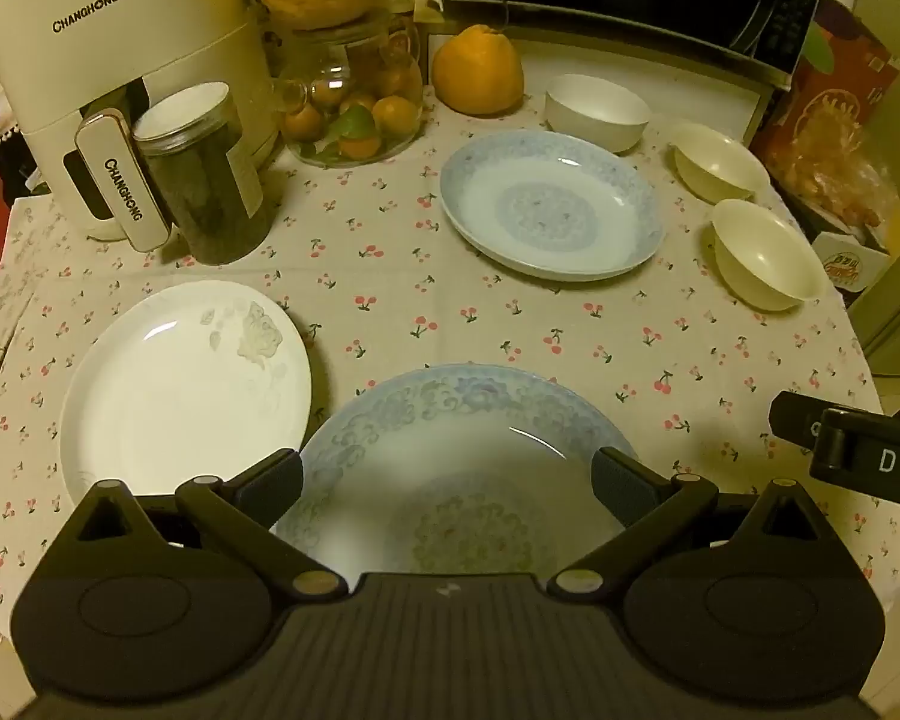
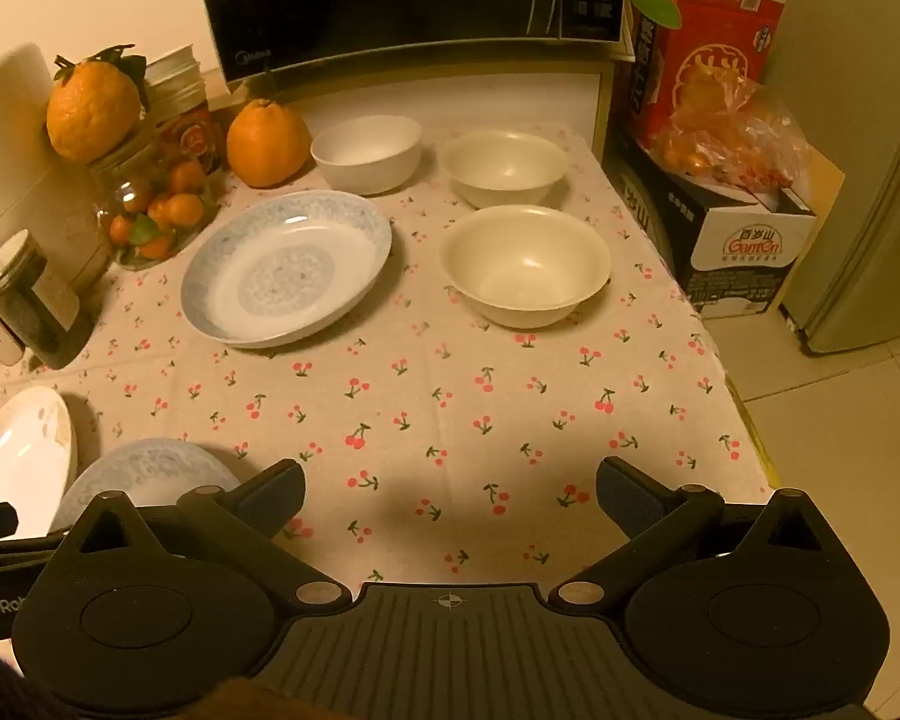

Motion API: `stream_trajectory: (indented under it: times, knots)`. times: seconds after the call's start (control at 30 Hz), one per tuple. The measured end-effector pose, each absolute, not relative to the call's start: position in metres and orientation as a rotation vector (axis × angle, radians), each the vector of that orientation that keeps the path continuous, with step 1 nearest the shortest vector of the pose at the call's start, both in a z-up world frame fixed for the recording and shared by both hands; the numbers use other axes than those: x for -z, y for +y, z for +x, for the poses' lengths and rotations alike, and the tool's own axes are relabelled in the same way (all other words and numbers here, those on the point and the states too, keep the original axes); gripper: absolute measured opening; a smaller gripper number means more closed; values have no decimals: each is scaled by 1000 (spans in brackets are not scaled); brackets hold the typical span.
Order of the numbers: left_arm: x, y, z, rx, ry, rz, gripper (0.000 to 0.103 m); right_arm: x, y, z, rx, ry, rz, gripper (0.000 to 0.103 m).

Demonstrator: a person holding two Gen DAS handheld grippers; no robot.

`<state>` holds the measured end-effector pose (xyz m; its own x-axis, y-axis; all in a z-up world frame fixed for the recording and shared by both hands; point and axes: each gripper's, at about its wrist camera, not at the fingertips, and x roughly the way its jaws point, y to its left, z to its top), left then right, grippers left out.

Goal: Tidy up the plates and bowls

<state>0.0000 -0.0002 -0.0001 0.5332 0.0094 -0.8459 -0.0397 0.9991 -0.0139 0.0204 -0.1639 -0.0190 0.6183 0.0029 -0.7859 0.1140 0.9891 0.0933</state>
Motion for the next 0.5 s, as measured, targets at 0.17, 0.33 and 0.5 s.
stream_trajectory:
  times: [0.17, 0.33, 0.5]
  knots:
    - [-1, -1, -1, -27, 1007, -33, 103, 19, -164, 21, 63, 904, 141, 103]
    - [1, -1, -2, -28, 1009, -34, 103, 19, -165, 21, 64, 903, 138, 103]
    - [1, -1, -1, -29, 1016, -33, 103, 19, -163, 20, 64, 905, 138, 103]
